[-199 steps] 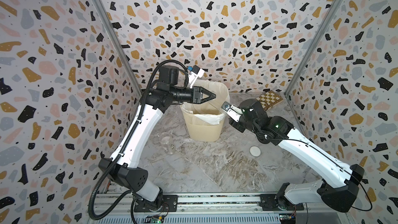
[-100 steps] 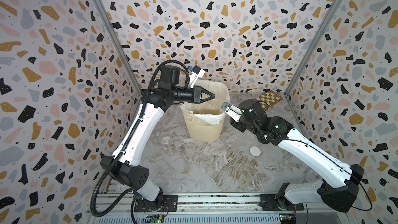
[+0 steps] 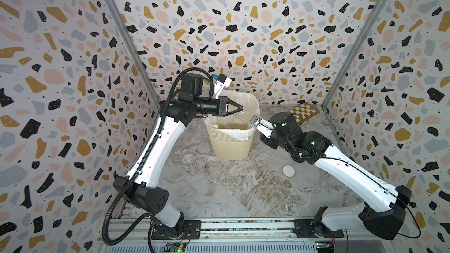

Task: Empty the moldy dried flower tea in the jars
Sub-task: Pour the moldy dried flower tea into the trash bin.

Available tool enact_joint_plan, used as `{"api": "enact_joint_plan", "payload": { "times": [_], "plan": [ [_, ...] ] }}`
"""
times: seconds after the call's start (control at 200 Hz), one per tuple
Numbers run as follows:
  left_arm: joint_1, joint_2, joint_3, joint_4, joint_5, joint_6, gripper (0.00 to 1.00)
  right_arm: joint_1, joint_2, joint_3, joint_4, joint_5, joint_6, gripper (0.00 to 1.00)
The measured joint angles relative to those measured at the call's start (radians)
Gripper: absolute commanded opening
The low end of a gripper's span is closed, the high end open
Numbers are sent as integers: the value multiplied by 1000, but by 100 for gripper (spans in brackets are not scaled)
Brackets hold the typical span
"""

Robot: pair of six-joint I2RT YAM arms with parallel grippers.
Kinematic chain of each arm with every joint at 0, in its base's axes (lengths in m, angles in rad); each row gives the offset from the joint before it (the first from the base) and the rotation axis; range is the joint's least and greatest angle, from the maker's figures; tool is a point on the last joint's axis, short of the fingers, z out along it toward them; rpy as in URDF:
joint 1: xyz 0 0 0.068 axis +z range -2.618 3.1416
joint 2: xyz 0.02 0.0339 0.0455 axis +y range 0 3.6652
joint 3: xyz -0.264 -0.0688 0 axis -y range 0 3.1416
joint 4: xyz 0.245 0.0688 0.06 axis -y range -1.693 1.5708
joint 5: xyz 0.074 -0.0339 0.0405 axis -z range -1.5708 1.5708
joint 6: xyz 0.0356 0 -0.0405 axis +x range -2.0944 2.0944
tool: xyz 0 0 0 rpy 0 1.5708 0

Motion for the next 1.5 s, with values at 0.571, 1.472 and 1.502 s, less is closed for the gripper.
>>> {"api": "enact_joint_plan", "payload": {
  "times": [0.571,1.472,1.502],
  "plan": [
    [-1,2,-24,6,-18,-33,0,0,0,0,53,16,10,86],
    [-1,69,-15,305,-105,-309,0,-544,-124,83,92,-819,619,99],
    [-1,69,-17,328,-108,-322,0,-544,-130,54,122,-850,663,100]
  ]
}}
